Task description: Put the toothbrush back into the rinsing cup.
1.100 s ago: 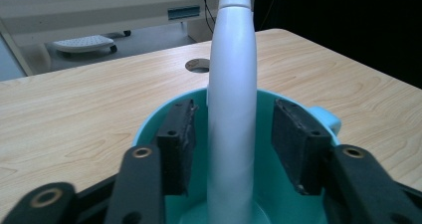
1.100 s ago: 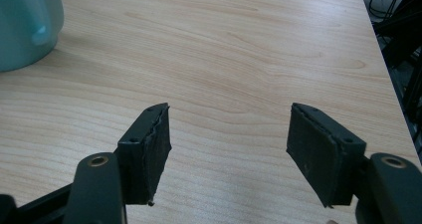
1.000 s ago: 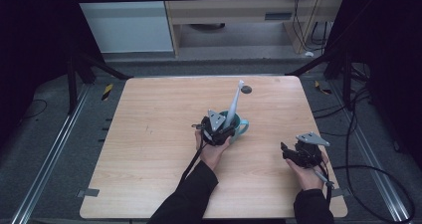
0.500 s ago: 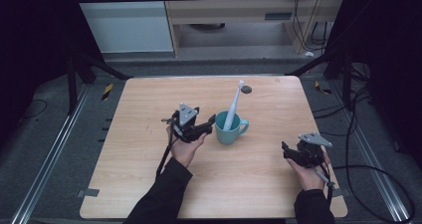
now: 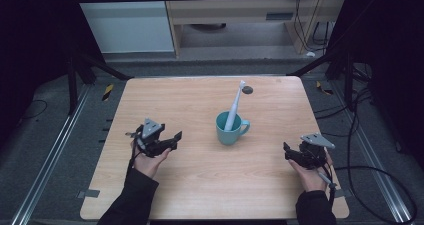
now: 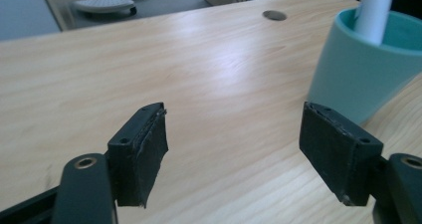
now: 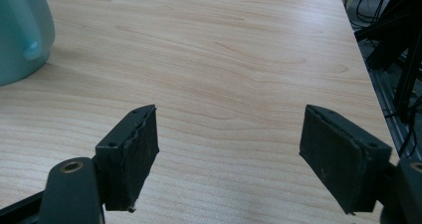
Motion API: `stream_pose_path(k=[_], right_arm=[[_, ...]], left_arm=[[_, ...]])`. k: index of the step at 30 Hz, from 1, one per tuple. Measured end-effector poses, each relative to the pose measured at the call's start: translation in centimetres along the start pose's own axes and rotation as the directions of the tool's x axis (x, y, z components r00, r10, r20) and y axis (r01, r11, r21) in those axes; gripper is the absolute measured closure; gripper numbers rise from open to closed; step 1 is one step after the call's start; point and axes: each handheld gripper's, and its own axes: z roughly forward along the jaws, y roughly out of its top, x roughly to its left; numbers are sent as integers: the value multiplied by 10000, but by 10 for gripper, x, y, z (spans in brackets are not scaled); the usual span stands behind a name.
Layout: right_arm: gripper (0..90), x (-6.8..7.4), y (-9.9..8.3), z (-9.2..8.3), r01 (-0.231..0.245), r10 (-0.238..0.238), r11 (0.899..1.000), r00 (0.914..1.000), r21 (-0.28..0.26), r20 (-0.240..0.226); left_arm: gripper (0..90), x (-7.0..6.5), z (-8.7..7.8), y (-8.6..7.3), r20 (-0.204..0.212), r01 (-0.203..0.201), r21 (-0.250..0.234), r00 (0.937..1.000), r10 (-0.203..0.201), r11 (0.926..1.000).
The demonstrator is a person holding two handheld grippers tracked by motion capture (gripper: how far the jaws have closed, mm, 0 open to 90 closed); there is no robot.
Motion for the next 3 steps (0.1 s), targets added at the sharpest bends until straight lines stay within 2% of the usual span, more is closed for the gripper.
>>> stream_pose_path(k=[3], right_arm=[[225,1,0,0,26,-26,10000,10000,26,-24]], left_arm=[[264,12,-6,-10,-166,107,288,9998,-102,9995]])
